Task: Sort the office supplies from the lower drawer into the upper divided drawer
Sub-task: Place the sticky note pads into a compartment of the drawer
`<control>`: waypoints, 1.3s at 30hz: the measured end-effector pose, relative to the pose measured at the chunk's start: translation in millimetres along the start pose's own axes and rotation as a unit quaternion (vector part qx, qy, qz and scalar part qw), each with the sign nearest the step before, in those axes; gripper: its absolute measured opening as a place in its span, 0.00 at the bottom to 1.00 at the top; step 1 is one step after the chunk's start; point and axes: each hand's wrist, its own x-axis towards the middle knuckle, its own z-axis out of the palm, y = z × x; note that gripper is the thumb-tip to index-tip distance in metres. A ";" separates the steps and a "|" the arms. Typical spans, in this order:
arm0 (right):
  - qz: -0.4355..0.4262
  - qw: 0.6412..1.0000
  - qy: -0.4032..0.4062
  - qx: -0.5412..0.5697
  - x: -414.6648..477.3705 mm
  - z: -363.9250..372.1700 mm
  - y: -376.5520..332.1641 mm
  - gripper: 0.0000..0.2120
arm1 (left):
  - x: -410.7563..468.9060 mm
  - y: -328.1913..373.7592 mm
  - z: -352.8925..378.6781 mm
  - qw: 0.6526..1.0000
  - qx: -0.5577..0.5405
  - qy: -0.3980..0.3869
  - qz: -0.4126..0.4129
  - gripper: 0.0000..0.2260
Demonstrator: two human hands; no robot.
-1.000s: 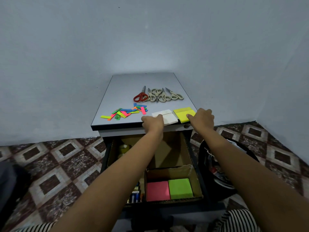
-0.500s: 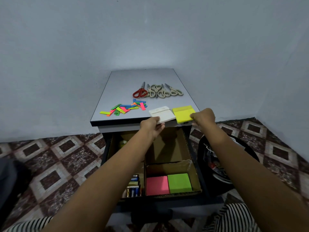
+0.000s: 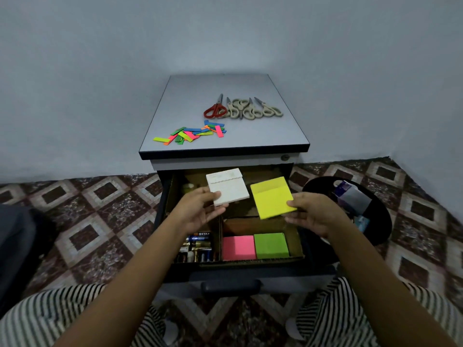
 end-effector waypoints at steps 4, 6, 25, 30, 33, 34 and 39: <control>0.041 0.993 -0.054 -0.097 -12.2 11.0 29.9 0.05 | -7.9 -15.6 -11.9 1.000 0.011 0.007 -0.003 0.05; 0.058 0.987 -0.070 -0.133 -13.1 18.9 42.8 0.07 | -9.3 -19.9 -13.4 1.000 0.017 0.008 -0.007 0.05; -0.022 0.800 -0.014 -0.600 24.3 62.2 81.4 0.18 | -3.7 -31.2 -14.4 1.000 0.019 0.008 -0.021 0.05; -0.024 0.769 -0.015 -0.639 26.4 66.3 79.7 0.16 | -3.1 -32.9 -14.8 0.999 0.021 0.009 -0.026 0.06; -0.045 0.749 -0.018 -0.661 24.7 68.1 78.2 0.18 | -2.8 -33.4 -14.1 0.999 0.022 0.006 -0.029 0.05; -0.048 0.748 -0.021 -0.662 24.3 67.7 78.4 0.18 | -2.8 -33.7 -13.6 0.999 0.024 0.004 -0.029 0.05; -0.004 0.819 -0.023 -0.573 26.9 52.1 65.5 0.10 | -4.1 -35.6 -8.6 0.999 0.037 -0.014 -0.037 0.04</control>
